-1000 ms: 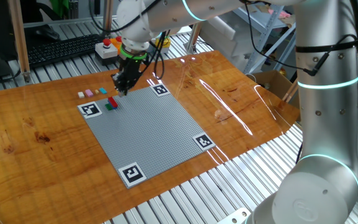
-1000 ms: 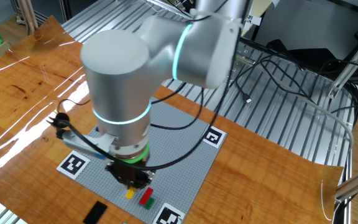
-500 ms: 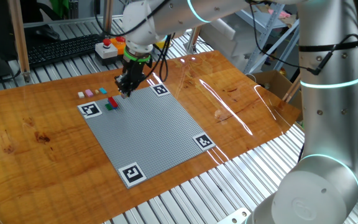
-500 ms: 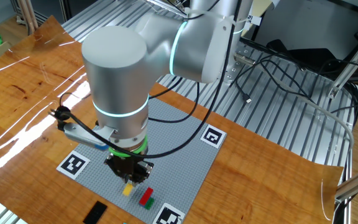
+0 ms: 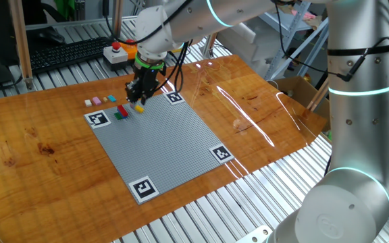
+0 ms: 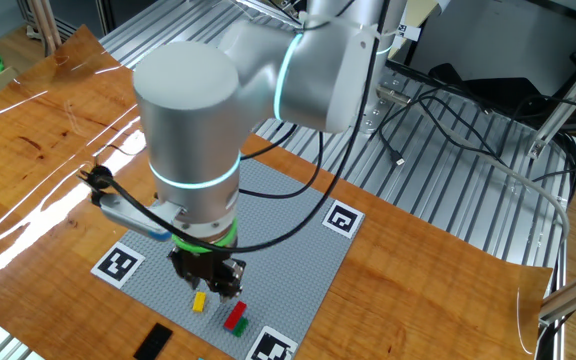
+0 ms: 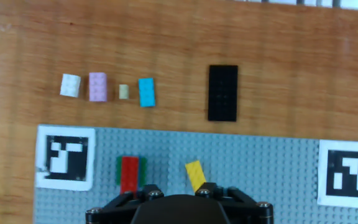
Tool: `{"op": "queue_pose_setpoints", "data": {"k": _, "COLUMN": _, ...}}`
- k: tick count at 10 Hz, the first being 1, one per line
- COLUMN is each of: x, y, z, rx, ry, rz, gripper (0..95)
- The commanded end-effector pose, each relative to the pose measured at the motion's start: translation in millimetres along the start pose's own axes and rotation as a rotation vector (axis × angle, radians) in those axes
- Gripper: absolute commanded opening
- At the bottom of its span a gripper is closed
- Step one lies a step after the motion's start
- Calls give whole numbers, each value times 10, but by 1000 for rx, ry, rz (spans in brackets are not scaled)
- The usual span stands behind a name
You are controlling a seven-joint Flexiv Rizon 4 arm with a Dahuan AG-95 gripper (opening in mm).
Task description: Stack small Lego blocks one on top of the other
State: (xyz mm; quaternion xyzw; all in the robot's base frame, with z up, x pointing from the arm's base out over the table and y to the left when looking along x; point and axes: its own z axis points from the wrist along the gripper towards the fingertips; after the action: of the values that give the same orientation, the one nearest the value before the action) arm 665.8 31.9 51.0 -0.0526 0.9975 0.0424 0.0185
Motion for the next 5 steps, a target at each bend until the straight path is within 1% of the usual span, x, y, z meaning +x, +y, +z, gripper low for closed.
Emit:
{"op": "queue_pose_setpoints", "data": {"k": 1, "x": -16, "y": -2, "z": -33, "rx": 5, "ry": 9, "rz": -24, "gripper": 760}}
{"op": "queue_pose_setpoints", "data": {"k": 2, "x": -14, "y": -2, "z": -72, "rx": 4, "ry": 16, "rz": -53, "gripper": 760}}
{"op": "queue_pose_setpoints", "data": {"k": 3, "x": -11, "y": -1, "z": -98, "rx": -5, "ry": 56, "rz": -59, "gripper": 760}}
{"op": "queue_pose_setpoints", "data": {"k": 5, "x": -11, "y": -1, "z": -98, "rx": 1, "ry": 58, "rz": -51, "gripper": 760}}
